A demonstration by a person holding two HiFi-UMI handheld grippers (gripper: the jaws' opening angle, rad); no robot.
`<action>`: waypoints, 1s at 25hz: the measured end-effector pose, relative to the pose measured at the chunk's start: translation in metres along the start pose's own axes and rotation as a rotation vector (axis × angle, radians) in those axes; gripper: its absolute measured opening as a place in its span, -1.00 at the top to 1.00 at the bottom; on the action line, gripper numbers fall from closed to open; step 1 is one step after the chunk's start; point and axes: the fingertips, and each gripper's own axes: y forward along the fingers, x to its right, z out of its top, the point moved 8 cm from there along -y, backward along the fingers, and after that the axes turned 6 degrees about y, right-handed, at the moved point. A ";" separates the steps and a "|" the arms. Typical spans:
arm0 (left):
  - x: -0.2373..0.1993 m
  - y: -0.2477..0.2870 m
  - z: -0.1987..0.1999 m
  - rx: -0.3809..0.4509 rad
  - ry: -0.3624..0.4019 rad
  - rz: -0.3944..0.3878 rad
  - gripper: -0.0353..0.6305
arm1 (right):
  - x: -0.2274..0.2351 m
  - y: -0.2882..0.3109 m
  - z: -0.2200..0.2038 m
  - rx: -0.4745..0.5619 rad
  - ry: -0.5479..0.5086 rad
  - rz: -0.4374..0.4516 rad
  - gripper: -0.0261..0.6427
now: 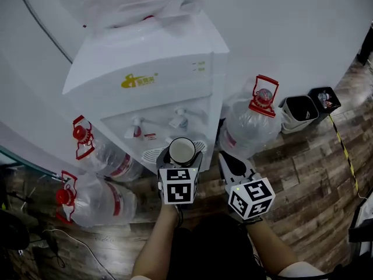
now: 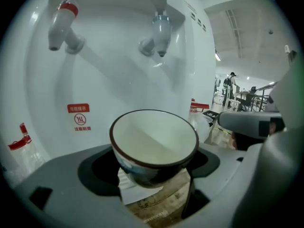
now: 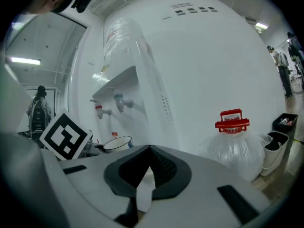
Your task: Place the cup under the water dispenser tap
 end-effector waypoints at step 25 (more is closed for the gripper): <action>0.013 0.017 -0.003 0.149 -0.208 0.295 -0.41 | 0.015 -0.021 -0.018 0.106 -0.022 0.014 0.86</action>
